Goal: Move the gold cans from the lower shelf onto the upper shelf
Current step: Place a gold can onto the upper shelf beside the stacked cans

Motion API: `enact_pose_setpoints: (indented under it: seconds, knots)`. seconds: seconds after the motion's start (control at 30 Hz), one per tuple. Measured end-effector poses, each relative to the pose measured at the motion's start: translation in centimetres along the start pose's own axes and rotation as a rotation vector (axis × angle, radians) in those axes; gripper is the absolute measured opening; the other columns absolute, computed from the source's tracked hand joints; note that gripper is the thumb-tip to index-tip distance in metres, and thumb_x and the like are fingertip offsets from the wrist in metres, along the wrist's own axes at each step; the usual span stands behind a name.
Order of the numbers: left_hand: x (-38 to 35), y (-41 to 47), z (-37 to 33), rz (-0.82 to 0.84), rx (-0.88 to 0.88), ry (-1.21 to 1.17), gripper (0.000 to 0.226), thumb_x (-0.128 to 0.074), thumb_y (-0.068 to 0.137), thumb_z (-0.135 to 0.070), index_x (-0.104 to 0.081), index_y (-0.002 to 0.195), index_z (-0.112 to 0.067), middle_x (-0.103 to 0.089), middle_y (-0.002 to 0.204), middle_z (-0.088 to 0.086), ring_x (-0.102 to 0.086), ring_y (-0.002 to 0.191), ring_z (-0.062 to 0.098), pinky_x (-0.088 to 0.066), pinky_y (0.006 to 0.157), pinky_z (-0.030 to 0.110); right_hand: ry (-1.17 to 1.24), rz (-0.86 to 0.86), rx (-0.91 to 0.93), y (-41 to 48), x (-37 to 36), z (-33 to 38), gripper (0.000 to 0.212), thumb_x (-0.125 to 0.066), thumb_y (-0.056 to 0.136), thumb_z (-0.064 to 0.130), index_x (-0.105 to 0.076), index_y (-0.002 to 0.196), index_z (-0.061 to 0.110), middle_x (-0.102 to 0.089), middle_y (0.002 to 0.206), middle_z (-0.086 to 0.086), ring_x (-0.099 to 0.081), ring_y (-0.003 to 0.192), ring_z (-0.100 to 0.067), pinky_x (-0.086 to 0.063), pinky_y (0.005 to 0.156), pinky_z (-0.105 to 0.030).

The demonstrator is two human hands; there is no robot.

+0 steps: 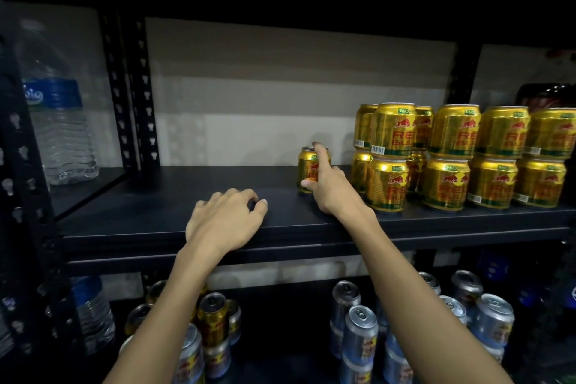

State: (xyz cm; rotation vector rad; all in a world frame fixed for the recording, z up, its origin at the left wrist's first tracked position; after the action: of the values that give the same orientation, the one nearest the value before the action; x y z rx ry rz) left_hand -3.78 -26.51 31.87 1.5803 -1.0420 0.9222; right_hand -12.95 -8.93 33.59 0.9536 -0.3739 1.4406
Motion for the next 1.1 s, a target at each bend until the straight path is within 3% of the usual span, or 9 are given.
enact_pose_setpoints:
  seconds: [0.3,0.43,0.53,0.6,0.67,0.73,0.9,1.0,1.1]
  knots:
    - [0.0,-0.3,0.1,-0.048,-0.001,-0.019,0.048,-0.028,0.1,-0.056,-0.056,0.131,-0.031,-0.06,0.128,-0.001,-0.053,0.115,0.024,-0.036,0.094,0.044,0.009,-0.013,0.015,-0.3,-0.2,0.0,0.089,-0.059,0.103,0.026,0.008,0.158,0.046,-0.046,0.144,-0.024,-0.061,0.108,-0.029,-0.048,0.086,-0.04]
    - [0.6,-1.1,0.0,-0.229,0.012,-0.026,0.044,-0.032,0.1,-0.053,-0.064,0.117,-0.029,-0.068,0.109,-0.003,-0.057,0.091,0.021,-0.035,0.078,0.037,0.023,-0.058,0.048,-1.0,0.0,0.2,0.096,-0.061,0.101,0.034,0.018,0.156,0.047,-0.047,0.147,-0.025,-0.06,0.121,-0.035,-0.046,0.105,-0.047]
    - [0.8,-2.5,0.1,-0.413,0.02,-0.022,0.039,-0.035,0.099,-0.047,-0.068,0.104,-0.026,-0.07,0.093,-0.004,-0.049,0.074,0.016,-0.032,0.069,0.033,0.019,-0.145,0.054,-2.2,0.5,0.3,0.099,-0.063,0.1,0.036,0.017,0.157,0.043,-0.045,0.148,-0.026,-0.055,0.127,-0.038,-0.044,0.107,-0.05]
    - [0.1,-3.5,0.3,-0.527,-0.037,0.026,0.04,-0.035,0.099,-0.042,-0.069,0.094,-0.023,-0.07,0.086,-0.006,-0.055,0.072,0.016,-0.033,0.069,0.033,-0.019,-0.235,0.056,-3.5,0.5,0.3,0.097,-0.062,0.099,0.041,0.015,0.158,0.04,-0.047,0.144,-0.025,-0.058,0.122,-0.04,-0.047,0.1,-0.052]
    - [-0.9,-4.5,0.8,-0.633,-0.13,0.007,0.038,-0.036,0.099,-0.036,-0.07,0.089,-0.022,-0.071,0.085,-0.007,-0.061,0.075,0.016,-0.034,0.075,0.032,-0.07,-0.338,0.058,-4.9,0.5,0.2,0.092,-0.058,0.099,0.046,0.011,0.16,0.036,-0.052,0.137,-0.022,-0.06,0.114,-0.041,-0.049,0.092,-0.051]
    - [-1.8,-5.8,1.9,-0.714,-0.254,-0.084,0.03,-0.043,0.098,-0.029,-0.072,0.098,-0.021,-0.072,0.099,-0.01,-0.063,0.089,0.013,-0.033,0.084,0.031,-0.091,-0.434,0.057,-6.3,0.5,0.0,0.087,-0.056,0.099,0.048,0.003,0.161,0.031,-0.057,0.135,-0.018,-0.061,0.113,-0.039,-0.048,0.089,-0.049]
    - [-4.0,-8.4,4.2,-0.779,-0.408,-0.162,0.04,-0.052,0.092,-0.013,-0.062,0.131,-0.011,-0.058,0.136,0.003,-0.048,0.132,0.019,-0.021,0.118,0.041,0.022,-0.659,0.203,-9.8,-1.6,-0.8,0.073,-0.057,0.098,0.043,-0.025,0.158,0.018,-0.065,0.124,-0.008,-0.059,0.115,-0.03,-0.036,0.103,-0.045]
    - [-5.1,-9.6,4.6,-0.802,-0.396,-0.269,0.039,-0.054,0.09,-0.006,-0.063,0.127,-0.006,-0.05,0.145,0.009,-0.038,0.142,0.022,-0.023,0.118,0.043,0.107,-0.734,0.281,-11.3,-3.8,-1.8,0.062,-0.054,0.099,0.039,-0.036,0.153,0.015,-0.061,0.128,-0.005,-0.051,0.124,-0.025,-0.017,0.122,-0.044]
    - [-6.7,-11.1,5.8,-0.844,-0.333,-0.288,0.039,-0.056,0.085,-0.003,-0.064,0.123,-0.007,-0.048,0.146,0.012,-0.04,0.14,0.023,-0.031,0.111,0.04,0.219,-0.735,0.382,-12.8,-6.4,-2.6,0.055,-0.055,0.098,0.034,-0.042,0.147,0.015,-0.05,0.147,-0.008,-0.032,0.147,-0.025,-0.007,0.126,-0.051]
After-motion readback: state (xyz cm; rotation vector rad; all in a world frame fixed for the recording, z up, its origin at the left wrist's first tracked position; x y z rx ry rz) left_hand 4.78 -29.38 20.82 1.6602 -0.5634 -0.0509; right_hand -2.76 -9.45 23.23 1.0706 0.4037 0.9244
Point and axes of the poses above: each hand's wrist, its own y-axis towards the middle knuckle, its own x-axis out of the back of the hand, z = x × y, the point moved 5 cm from there along y, towards the middle knuckle
